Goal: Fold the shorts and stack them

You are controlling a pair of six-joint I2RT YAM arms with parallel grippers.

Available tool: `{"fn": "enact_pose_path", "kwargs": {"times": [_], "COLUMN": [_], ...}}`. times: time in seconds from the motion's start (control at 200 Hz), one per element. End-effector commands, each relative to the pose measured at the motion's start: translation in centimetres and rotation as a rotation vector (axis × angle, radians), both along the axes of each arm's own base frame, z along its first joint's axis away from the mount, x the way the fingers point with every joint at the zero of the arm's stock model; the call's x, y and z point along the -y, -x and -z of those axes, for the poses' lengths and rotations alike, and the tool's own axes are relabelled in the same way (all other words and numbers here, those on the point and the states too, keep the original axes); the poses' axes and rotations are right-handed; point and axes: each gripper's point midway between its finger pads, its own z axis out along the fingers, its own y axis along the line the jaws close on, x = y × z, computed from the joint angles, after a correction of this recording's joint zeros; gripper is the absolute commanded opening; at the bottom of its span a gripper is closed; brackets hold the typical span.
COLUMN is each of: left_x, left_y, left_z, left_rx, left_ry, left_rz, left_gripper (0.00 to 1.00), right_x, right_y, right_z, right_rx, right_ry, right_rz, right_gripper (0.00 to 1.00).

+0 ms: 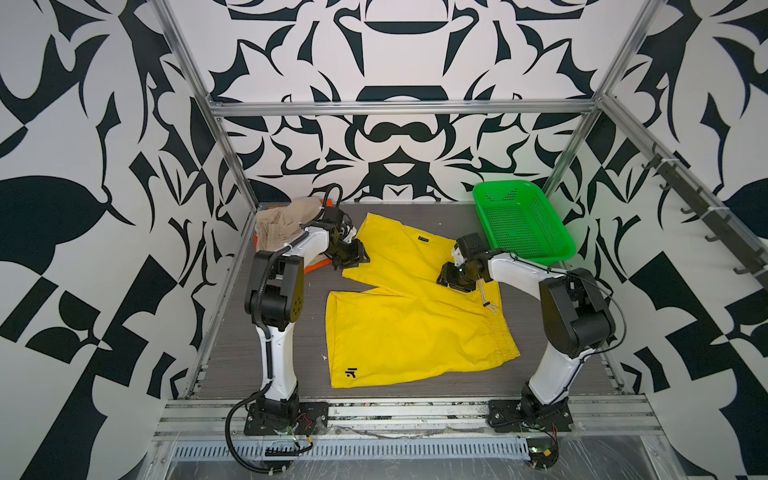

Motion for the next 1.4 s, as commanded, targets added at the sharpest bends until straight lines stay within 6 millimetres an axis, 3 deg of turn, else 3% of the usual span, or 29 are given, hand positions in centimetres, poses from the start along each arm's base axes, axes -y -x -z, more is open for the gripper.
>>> {"fn": "enact_pose_path", "kwargs": {"times": [0.0, 0.24, 0.365, 0.43, 0.515, 0.635, 0.705, 0.8, 0.94, 1.02, 1.06, 1.175, 1.395], "left_x": [-1.6, -4.7, -5.2, -4.9, -4.2, -3.5, -3.5, -3.3, -1.6, -0.7, -0.3, 0.2, -0.9], "left_y": [0.3, 1.1, 0.8, 0.3, 0.0, 0.3, 1.2, 3.4, 8.1, 10.5, 11.5, 13.4, 14.5], "left_z": [2.7, 5.8, 5.3, 3.2, -0.6, -6.8, -9.4, -11.6, -10.3, -8.1, -6.8, -3.2, 1.0], "left_rx": [-0.051, -0.104, -0.095, -0.050, 0.018, 0.135, 0.173, 0.193, 0.134, 0.080, 0.050, -0.002, -0.055], "left_ry": [-0.079, -0.241, -0.249, -0.224, -0.175, -0.123, -0.099, -0.052, 0.000, 0.010, 0.018, 0.012, -0.061], "left_rz": [-0.023, -0.060, -0.071, -0.070, -0.085, -0.110, -0.138, -0.168, -0.172, -0.182, -0.191, -0.212, -0.229], "left_gripper": [0.49, 0.48, 0.49, 0.55, 0.61, 0.70, 0.72, 0.73, 0.72, 0.71, 0.70, 0.69, 0.67], "right_x": [1.2, 4.7, 4.8, 4.4, 3.5, 4.0, 5.5, 9.1, 12.8, 14.0, 14.7, 15.2, 14.3], "right_y": [-0.8, -1.2, -2.3, -2.7, -2.9, -1.2, 1.0, 5.0, 11.8, 14.8, 16.0, 17.4, 18.8], "right_z": [-0.1, 2.0, 1.6, 0.0, -3.8, -8.6, -9.4, -8.3, -6.2, -5.3, -4.9, -4.1, -2.3], "right_rx": [0.017, -0.022, -0.015, 0.012, 0.094, 0.170, 0.134, 0.020, -0.118, -0.180, -0.199, -0.189, -0.258], "right_ry": [0.022, 0.088, 0.087, 0.068, 0.006, -0.035, -0.068, -0.091, -0.014, 0.035, 0.064, 0.069, 0.034], "right_rz": [0.051, 0.168, 0.177, 0.152, 0.121, 0.096, 0.127, 0.251, 0.375, 0.442, 0.481, 0.527, 0.517], "right_gripper": [0.53, 0.53, 0.53, 0.54, 0.54, 0.56, 0.58, 0.60, 0.66, 0.70, 0.77, 0.97, 0.96]}}
